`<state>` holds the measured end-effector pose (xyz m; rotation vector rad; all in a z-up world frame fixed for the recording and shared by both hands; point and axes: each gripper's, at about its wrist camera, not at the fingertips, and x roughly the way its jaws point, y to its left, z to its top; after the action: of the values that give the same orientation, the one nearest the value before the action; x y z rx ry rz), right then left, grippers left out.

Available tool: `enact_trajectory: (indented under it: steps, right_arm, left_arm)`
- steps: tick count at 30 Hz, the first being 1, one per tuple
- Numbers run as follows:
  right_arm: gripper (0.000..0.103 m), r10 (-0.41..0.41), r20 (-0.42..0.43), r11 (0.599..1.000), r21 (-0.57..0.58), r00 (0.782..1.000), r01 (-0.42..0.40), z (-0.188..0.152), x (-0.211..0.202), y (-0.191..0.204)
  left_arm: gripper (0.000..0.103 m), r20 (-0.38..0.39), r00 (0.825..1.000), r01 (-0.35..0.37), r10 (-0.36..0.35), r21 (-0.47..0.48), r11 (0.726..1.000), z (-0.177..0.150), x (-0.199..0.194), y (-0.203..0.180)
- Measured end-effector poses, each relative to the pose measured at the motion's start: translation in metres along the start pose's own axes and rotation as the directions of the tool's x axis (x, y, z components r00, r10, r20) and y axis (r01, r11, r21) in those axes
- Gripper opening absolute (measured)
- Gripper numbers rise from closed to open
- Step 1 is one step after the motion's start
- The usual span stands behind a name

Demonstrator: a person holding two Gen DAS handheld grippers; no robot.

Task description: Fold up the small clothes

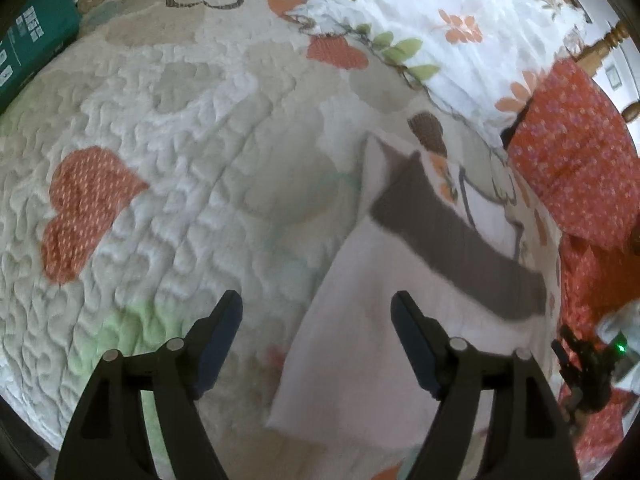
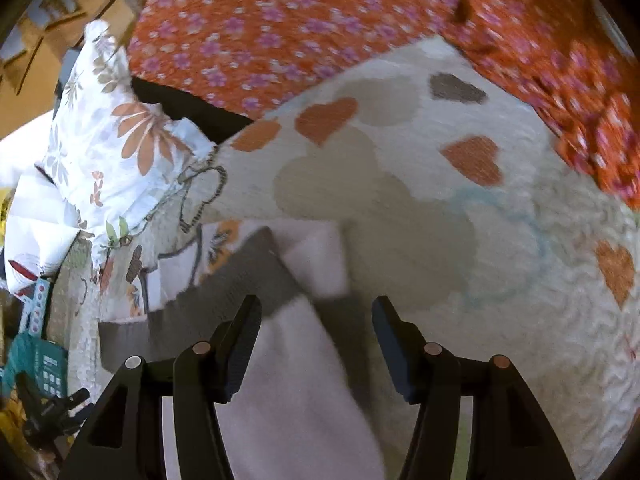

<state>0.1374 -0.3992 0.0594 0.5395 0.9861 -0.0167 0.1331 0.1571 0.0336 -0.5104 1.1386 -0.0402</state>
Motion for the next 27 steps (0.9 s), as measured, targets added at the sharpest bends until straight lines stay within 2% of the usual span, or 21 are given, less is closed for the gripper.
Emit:
enact_trajectory:
  steps: [2,6,9,10,11,12,13,14,18,20,21,23,25,27]
  right_arm:
    - [0.066,0.037,-0.036,0.999,0.011,0.999,-0.037,-0.009,-0.005,-0.011]
    - [0.066,0.093,-0.139,0.996,0.024,0.986,-0.09,-0.037,-0.01,-0.025]
    - [0.066,0.104,-0.18,0.994,-0.001,0.978,-0.106,-0.055,-0.011,-0.022]
    - [0.066,0.089,-0.189,0.995,-0.03,0.978,-0.096,-0.062,-0.011,-0.017]
    - [0.057,0.07,-0.195,0.995,-0.056,0.978,-0.082,-0.068,-0.009,-0.013]
    - [0.044,0.048,-0.208,0.994,-0.085,0.977,-0.067,-0.074,-0.007,-0.009]
    - [0.012,0.034,-0.239,0.993,-0.103,0.97,-0.06,-0.079,-0.002,-0.005]
    - [0.01,0.023,-0.256,0.992,-0.111,0.966,-0.053,-0.084,0.0,-0.003]
    - [0.008,-0.059,-0.208,0.988,-0.152,0.976,0.027,-0.082,-0.015,-0.003]
    - [0.008,-0.086,-0.202,0.989,-0.138,0.976,0.059,-0.079,-0.019,-0.009]
    - [0.007,-0.119,-0.203,0.986,-0.136,0.972,0.092,-0.079,-0.019,-0.013]
    - [0.006,-0.222,-0.184,0.967,-0.169,0.957,0.192,-0.077,-0.019,-0.015]
    - [0.006,-0.267,-0.186,0.958,-0.153,0.945,0.241,-0.074,-0.019,-0.024]
    - [0.006,-0.233,-0.183,0.972,-0.072,0.955,0.223,-0.067,-0.026,-0.037]
  left_arm:
    - [0.077,-0.019,1.0,0.011,-0.01,0.034,0.999,-0.008,0.0,-0.001]
    - [0.079,-0.09,0.995,0.042,-0.031,0.121,0.992,-0.028,0.009,-0.009]
    - [0.079,-0.087,0.996,0.007,0.011,0.205,0.979,-0.041,0.011,-0.021]
    - [0.065,-0.083,0.996,-0.02,0.041,0.234,0.972,-0.044,0.012,-0.026]
    - [0.05,-0.078,0.995,-0.045,0.067,0.253,0.966,-0.047,0.013,-0.028]
    - [0.017,-0.071,0.992,-0.084,0.107,0.273,0.958,-0.049,0.014,-0.032]
    - [0.013,-0.08,0.991,-0.084,0.11,0.272,0.959,-0.049,0.014,-0.032]
    - [0.013,-0.083,0.992,-0.073,0.097,0.254,0.964,-0.047,0.011,-0.03]
    - [0.012,-0.048,0.994,-0.086,0.098,0.216,0.972,-0.04,-0.009,-0.018]
    - [0.009,-0.037,0.992,-0.111,0.121,0.207,0.972,-0.039,-0.012,-0.012]
    - [0.005,-0.026,0.989,-0.137,0.146,0.205,0.969,-0.039,-0.013,-0.009]
    - [0.004,-0.007,0.981,-0.187,0.193,0.205,0.961,-0.036,-0.012,-0.003]
    - [0.005,-0.027,0.987,-0.15,0.156,0.172,0.974,-0.034,-0.013,0.004]
    - [0.006,-0.029,0.99,-0.134,0.139,0.138,0.981,-0.031,-0.014,0.009]
